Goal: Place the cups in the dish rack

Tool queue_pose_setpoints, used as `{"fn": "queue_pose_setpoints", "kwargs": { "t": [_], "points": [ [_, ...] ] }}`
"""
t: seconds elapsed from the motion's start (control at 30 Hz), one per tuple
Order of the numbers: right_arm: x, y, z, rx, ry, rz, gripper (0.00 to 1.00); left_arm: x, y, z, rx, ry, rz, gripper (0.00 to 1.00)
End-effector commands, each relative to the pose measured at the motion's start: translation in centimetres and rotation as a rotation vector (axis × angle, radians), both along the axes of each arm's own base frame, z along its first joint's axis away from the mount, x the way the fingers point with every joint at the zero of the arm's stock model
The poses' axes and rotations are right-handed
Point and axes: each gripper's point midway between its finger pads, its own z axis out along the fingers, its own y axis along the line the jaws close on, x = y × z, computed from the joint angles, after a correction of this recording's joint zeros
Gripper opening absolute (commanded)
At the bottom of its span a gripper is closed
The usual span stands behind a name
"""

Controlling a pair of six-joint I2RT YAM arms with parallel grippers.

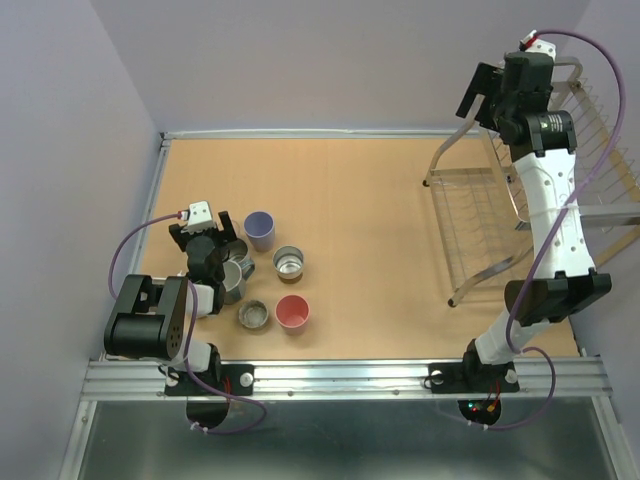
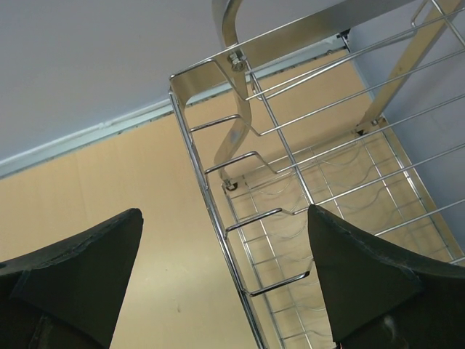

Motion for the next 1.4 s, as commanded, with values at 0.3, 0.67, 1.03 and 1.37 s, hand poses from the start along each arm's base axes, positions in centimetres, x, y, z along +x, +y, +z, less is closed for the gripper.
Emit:
{"fn": "queue_pose_setpoints", "kwargs": {
  "t": [0.3, 0.67, 1.03, 1.37],
  "points": [
    [-4.1, 0.5, -5.8, 0.045, 0.212, 0.002, 0.33, 0.4, 0.1, 6.2, -0.021, -0.26, 0.008, 0.99],
    [-4.9, 2.3, -8.4, 0.087, 0.344, 0.089, 0.0, 0.3, 0.1, 6.3, -0.02, -0.263, 0.007, 0.99],
    [-2.9, 7.6, -6.3, 0.168, 0.306, 0.313, 0.0, -0.6, 0.6, 10.1, -0.061, -0.248, 0.06, 0.99],
    [-1.9, 15.2, -3.1, 0.267, 0.191, 0.595, 0.0, -2.2, -0.3, 15.3, -0.204, -0.27, 0.029, 0.99]
  ]
}}
